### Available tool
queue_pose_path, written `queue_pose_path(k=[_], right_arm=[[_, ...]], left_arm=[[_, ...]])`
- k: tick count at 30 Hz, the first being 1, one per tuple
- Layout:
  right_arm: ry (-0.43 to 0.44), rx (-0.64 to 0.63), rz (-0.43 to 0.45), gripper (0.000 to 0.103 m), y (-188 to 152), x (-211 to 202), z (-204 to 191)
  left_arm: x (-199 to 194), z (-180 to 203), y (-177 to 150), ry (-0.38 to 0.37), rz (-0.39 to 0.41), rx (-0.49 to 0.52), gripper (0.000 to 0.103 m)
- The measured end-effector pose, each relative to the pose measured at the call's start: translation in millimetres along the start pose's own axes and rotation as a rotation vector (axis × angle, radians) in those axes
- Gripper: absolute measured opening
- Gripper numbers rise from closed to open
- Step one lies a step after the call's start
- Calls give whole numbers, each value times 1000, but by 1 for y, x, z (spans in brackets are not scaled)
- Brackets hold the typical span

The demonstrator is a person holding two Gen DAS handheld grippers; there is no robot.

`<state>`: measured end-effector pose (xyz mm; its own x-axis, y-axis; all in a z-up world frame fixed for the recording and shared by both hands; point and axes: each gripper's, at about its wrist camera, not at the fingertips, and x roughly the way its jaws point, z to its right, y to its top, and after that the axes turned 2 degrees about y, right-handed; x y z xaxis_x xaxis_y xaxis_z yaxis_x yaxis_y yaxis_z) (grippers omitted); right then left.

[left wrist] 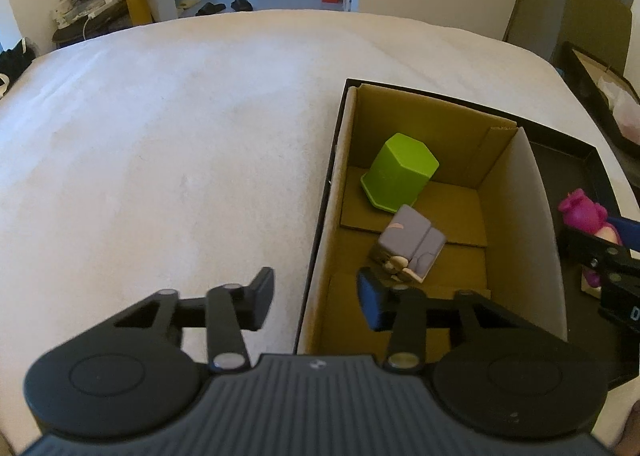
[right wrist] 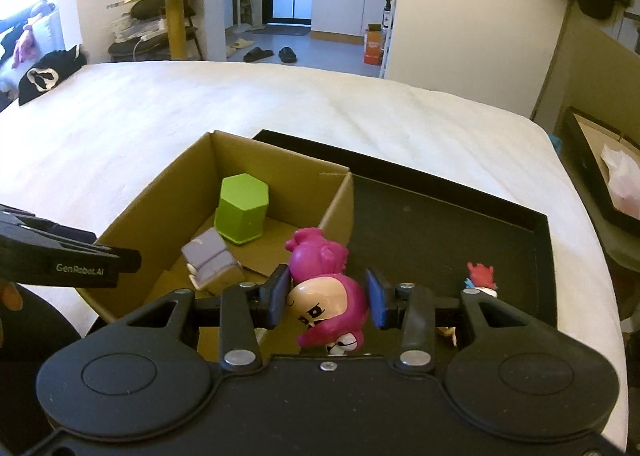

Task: Organize rigid objects
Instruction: 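Carry the pink figure with the right tool and release it in the box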

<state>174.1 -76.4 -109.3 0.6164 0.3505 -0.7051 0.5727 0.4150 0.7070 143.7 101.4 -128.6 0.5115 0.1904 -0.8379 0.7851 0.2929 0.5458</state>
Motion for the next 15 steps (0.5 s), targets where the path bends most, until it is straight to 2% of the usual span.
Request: queue_pose_path(k=[2, 5, 15], right_arm=[[1, -10, 3, 40, 2, 2, -4], [2, -32, 9, 40, 7, 4, -12], [-19, -127, 25, 40, 23, 18, -32]], left_arm=[[1, 0, -1, -3, 0, -2, 24], [1, 0, -1, -11, 3, -1, 11], [2, 1, -2, -18, 20, 2, 10]])
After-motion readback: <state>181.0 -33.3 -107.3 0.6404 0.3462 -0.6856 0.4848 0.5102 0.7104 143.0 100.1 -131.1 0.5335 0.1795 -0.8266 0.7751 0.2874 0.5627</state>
